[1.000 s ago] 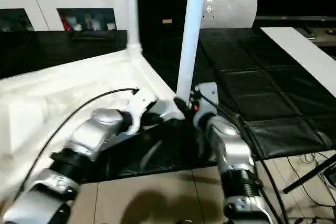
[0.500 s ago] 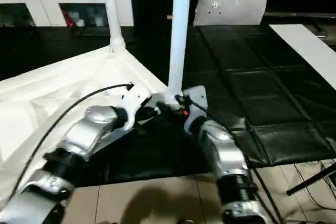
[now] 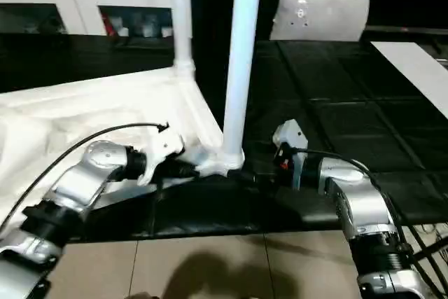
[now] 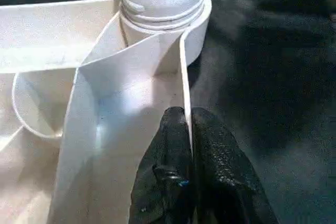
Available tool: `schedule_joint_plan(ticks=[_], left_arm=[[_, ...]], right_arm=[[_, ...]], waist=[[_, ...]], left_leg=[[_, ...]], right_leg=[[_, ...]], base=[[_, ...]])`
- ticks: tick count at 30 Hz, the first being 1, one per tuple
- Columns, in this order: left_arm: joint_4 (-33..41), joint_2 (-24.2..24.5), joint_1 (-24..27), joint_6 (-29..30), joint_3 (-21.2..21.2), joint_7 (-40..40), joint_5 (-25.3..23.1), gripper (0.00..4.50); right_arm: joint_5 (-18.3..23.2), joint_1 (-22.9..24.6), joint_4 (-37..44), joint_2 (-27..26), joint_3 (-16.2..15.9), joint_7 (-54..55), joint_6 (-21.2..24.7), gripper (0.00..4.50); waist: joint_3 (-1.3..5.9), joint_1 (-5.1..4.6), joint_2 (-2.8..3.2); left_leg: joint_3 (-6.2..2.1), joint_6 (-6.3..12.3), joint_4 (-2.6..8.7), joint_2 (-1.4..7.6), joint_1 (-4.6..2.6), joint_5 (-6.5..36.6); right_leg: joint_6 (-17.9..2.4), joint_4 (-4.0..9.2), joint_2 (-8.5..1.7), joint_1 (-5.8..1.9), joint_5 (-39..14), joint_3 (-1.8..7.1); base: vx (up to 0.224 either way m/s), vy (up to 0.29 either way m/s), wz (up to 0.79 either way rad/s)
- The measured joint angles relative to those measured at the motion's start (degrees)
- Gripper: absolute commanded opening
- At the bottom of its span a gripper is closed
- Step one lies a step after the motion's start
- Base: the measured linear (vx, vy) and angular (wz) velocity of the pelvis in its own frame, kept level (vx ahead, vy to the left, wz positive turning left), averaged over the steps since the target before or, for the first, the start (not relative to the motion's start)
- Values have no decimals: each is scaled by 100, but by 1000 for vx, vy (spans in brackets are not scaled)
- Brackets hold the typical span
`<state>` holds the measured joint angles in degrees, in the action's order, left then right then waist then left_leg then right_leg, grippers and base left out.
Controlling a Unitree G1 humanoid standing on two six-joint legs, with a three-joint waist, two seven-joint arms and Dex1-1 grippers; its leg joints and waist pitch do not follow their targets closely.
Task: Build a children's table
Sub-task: Rotate leg to tighten
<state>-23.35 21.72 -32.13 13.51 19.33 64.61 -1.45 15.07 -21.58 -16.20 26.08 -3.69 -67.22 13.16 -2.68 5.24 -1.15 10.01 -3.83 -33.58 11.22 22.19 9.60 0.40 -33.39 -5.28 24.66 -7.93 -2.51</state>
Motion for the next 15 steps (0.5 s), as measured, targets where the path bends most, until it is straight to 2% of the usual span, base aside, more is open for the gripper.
schedule_joint_plan(ticks=[2,3,8,10,12,13,15], left_arm=[[37,126,26,-157,114,342,64,0],[56,160,26,-213,157,431,62,0],[65,305,14,-606,416,975,67,0],[77,325,14,-689,443,1131,82,0],[99,363,14,-722,486,1243,110,0],[124,393,14,-730,525,1316,131,0],[131,427,14,-770,542,1398,141,0]], right_arm=[[5,-33,-26,76,-109,-238,-31,447],[6,-45,-30,73,-145,-323,-37,420],[8,-164,-355,74,-466,-864,-144,393],[8,-171,-443,76,-560,-1028,-146,365],[8,-172,-443,86,-592,-1147,-147,359],[8,-173,-444,122,-608,-1211,-148,338],[10,-205,-444,167,-638,-1334,-147,328]], waist=[[0,49,-7],[0,66,-7],[1,124,-12],[1,130,-22],[1,127,-25],[1,127,-28],[1,121,-33]], left_leg=[[2,0,-7,5,-1,0],[1,0,-11,8,-3,-1],[-1,0,-27,9,-20,0],[-2,-1,-29,12,-29,0],[-2,-1,-31,13,-30,0],[-3,-1,-31,14,-30,0],[-3,-1,-31,15,-32,0]], right_leg=[[0,-10,-1,-7,0,-2],[0,-10,-1,-12,0,-4],[4,-8,-7,-47,-3,-6],[7,-8,-9,-62,-5,-10],[18,-8,-9,-63,-12,-11],[19,-8,-9,-64,-12,-11],[18,-9,-8,-64,-12,-11]], base=[[0,0,0],[0,0,0],[0,0,0],[0,0,0],[0,0,0],[0,0,0],[0,0,0]])
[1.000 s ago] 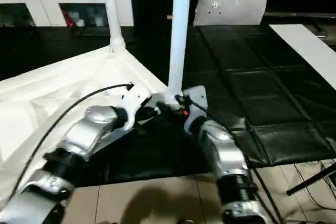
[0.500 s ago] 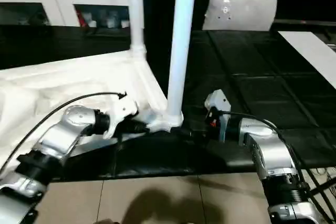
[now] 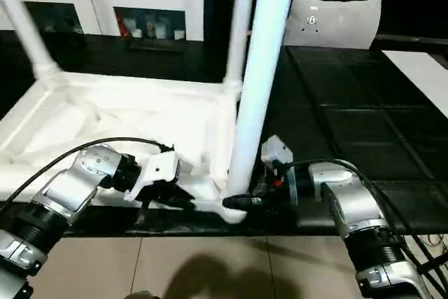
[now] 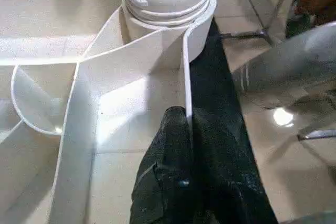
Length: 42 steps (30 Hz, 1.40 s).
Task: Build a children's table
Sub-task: Rotate leg to tighten
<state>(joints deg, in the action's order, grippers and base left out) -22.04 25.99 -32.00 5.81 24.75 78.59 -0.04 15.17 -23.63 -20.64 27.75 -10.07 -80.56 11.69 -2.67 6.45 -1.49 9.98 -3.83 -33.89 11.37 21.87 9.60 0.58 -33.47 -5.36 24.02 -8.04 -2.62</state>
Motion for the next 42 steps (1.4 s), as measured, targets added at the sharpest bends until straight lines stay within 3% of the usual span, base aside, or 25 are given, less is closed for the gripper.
schedule_joint_plan(ticks=[12,18,25,29,31,34,39,42], left_arm=[[-47,60,-2,-200,9,95,25,0],[-80,54,-2,-196,6,109,43,0],[-81,-138,7,451,-184,-152,157,0],[-129,-346,1,1052,-460,-886,78,0],[-134,-598,-11,1452,-657,-1432,17,0],[-134,-917,-41,1824,-784,-1990,16,0],[-299,-1467,-223,2229,-1023,-3059,-125,0],[-416,-1827,-315,2297,-1134,-3712,-246,0]], right_arm=[[1,-107,-41,53,-170,-363,-60,219],[4,-100,-30,54,-171,-366,-39,204],[91,53,201,-136,45,172,500,202],[-24,76,196,-627,363,1422,801,202],[-141,28,145,-1062,666,2351,973,201],[-263,-84,123,-1330,834,3191,1141,201],[-620,-381,-117,-2060,1157,4781,1131,201],[-805,-638,-504,-2469,1331,5748,807,201]], waist=[[1,2,-11],[1,8,-10],[1,-5,-6],[0,-153,-7],[0,-303,-7],[0,-457,-7],[-2,-520,-3],[-4,-519,5]], left_leg=[[4,-1,0,19,1,0],[5,-1,-1,20,0,0],[7,-4,-2,20,-14,-2],[6,-7,-4,19,-42,-4],[3,-14,-5,16,-50,-8],[-1,-14,-2,18,-48,-7],[0,-14,18,20,-42,-6],[3,-25,38,15,-35,2]], right_leg=[[-5,-2,8,0,3,-13],[-9,-2,8,-3,5,-14],[-9,-8,8,-9,5,-13],[4,-8,8,-14,-2,-12],[6,-3,8,-9,-4,-15],[7,27,8,-5,-4,-32],[4,33,10,10,-1,-39],[0,36,8,18,1,-37]], base=[[0,0,0],[0,0,0],[0,0,0],[0,0,0],[0,0,0],[0,0,0],[0,0,0],[18,-3,2]])
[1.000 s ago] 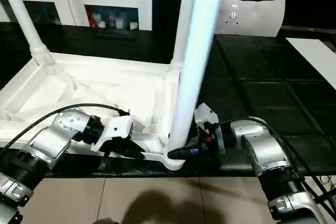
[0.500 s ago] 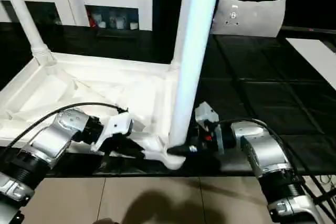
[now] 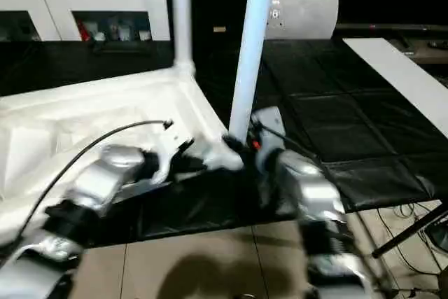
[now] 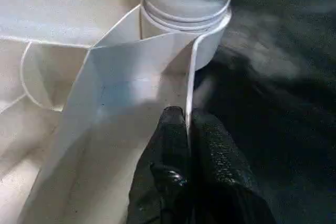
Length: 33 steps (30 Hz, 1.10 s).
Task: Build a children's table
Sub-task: Rotate leg to tighten
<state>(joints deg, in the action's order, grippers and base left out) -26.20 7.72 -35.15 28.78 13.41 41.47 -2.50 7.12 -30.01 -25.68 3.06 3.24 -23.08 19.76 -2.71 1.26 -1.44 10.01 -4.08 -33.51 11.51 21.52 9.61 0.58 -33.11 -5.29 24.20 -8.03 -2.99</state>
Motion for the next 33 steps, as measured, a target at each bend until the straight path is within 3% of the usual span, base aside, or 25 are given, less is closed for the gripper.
schedule_joint_plan(ticks=[1,4,7,12,21,25,33], left_arm=[[0,-87,-15,21,-2,-136,-16,0],[21,-141,-35,23,-9,-288,-25,0],[81,-124,-38,9,-10,-289,-38,0],[110,-42,-25,-30,37,-67,-23,0],[131,582,88,-738,300,853,8,0],[131,945,174,-1186,419,1532,90,0],[133,1502,231,-2052,787,2727,165,0]], right_arm=[[-20,-37,-58,-66,53,162,-70,201],[-21,-138,-161,-160,99,361,-190,270],[-18,-131,-128,-201,106,356,-275,291],[33,121,75,-117,92,27,-440,344],[414,529,651,1030,-164,-1757,-500,418],[631,739,992,1819,-345,-3093,-603,418],[812,853,994,2395,-756,-4578,-787,418]], waist=[[1,26,2],[5,78,9],[12,113,21],[8,156,27],[0,229,48],[0,283,48],[-1,463,48]], left_leg=[[2,-6,10,-4,3,8],[3,-11,50,-4,18,14],[6,14,55,1,56,1],[25,14,50,6,55,4],[22,-11,18,18,49,14],[21,-10,-1,20,56,16],[19,-10,-52,26,51,14]], right_leg=[[-8,-1,0,5,7,5],[-21,-1,2,30,3,0],[-39,-9,7,76,-9,-6],[-44,-10,7,76,-9,-11],[-55,-38,11,71,2,-13],[-56,-40,10,66,3,-14],[-55,-91,0,54,1,-16]], base=[[0,0,0],[56,-11,2],[0,0,0],[0,0,0],[0,0,0],[0,0,0],[0,0,0]])
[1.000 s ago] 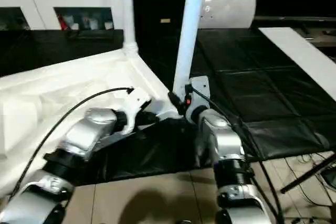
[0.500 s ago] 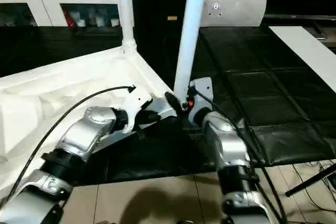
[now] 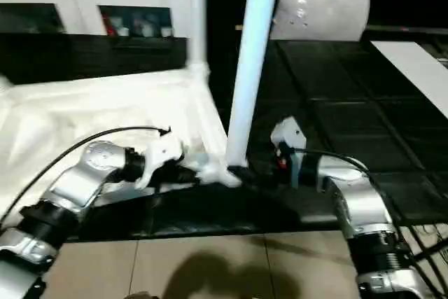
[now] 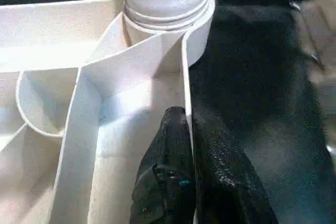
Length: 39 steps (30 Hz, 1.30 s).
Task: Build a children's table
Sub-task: Rotate leg to tighten
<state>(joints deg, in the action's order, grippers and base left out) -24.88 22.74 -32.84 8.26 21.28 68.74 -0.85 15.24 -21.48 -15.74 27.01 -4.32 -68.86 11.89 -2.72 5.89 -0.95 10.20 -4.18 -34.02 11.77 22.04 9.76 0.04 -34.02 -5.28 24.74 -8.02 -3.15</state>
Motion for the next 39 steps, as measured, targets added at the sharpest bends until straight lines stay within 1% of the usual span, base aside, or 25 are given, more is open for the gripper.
schedule_joint_plan(ticks=[1,3,5,8,11,15,16,19,22,25,32,34,36,39], left_arm=[[0,41,1,-72,27,158,1,0],[0,94,3,-159,64,356,10,0],[0,147,4,-253,144,570,78,0],[-7,206,5,-384,196,719,110,0],[-24,263,4,-511,213,840,110,0],[-27,294,4,-600,226,935,105,0],[-27,299,4,-613,228,958,106,0],[-27,308,4,-619,230,972,108,0],[-27,310,5,-629,234,1000,108,0],[-27,311,5,-644,234,1011,108,0],[-17,312,30,-653,231,1079,119,0],[72,299,96,-567,213,1077,143,0],[205,240,165,-271,180,972,179,0],[273,186,203,55,129,823,203,0]], right_arm=[[10,-8,-21,62,-68,-177,1,400],[12,-20,-65,83,-117,-374,-3,380],[12,-37,-135,138,-270,-636,-12,377],[12,-69,-226,164,-363,-890,-26,345],[12,-73,-256,262,-508,-1101,-23,324],[9,-91,-290,263,-536,-1206,-34,285],[0,-107,-326,263,-538,-1232,-80,285],[-7,-127,-409,251,-538,-1258,-171,253],[-7,-138,-474,237,-538,-1259,-254,240],[-7,-138,-473,236,-539,-1265,-256,205],[9,-106,-424,236,-564,-1311,-221,193],[34,-22,-291,239,-554,-1307,-115,193],[71,122,-137,209,-501,-1200,68,193],[85,164,-38,140,-470,-997,277,193]], waist=[[0,7,0],[0,7,0],[0,6,0],[0,15,0],[0,38,0],[0,61,0],[0,61,-1],[0,60,-1],[0,62,-1],[0,63,-1],[1,72,-1],[3,75,3],[4,84,6],[5,72,13]], left_leg=[[-1,0,-9,0,0,0],[-11,0,-18,0,-1,0],[-15,0,-21,0,-1,0],[-16,0,-21,5,-3,0],[-15,0,-21,9,-3,0],[-15,0,-21,8,-2,0],[-15,0,-21,8,-2,0],[-15,0,-21,8,-3,0],[-15,0,-20,9,-2,0],[-15,0,-20,9,-2,0],[-15,0,-20,8,-3,1],[-16,0,-20,8,-7,1],[-16,0,-20,8,-13,1],[-17,0,-21,7,-46,0]], right_leg=[[0,0,-1,-7,0,0],[15,0,-4,-13,-9,1],[14,0,-5,-15,-8,1],[13,-8,-2,-14,-8,-1],[12,-11,0,-14,-7,-4],[9,-10,-1,-14,-5,-4],[5,-10,-2,-15,-3,-4],[-4,-11,-1,-14,3,-5],[-4,-10,-1,-14,2,-6],[-4,-10,-1,-14,3,-5],[-4,-10,-1,-15,2,-6],[-4,-10,-2,-20,2,-6],[-3,-10,-2,-29,1,-6],[25,-8,-4,-60,-16,-6]], base=[[0,0,0],[0,0,0],[0,0,0],[0,0,0],[0,0,0],[0,0,0],[0,0,0],[0,0,0],[0,0,0],[0,0,0],[0,0,0],[0,0,0],[0,0,0],[0,0,0]])
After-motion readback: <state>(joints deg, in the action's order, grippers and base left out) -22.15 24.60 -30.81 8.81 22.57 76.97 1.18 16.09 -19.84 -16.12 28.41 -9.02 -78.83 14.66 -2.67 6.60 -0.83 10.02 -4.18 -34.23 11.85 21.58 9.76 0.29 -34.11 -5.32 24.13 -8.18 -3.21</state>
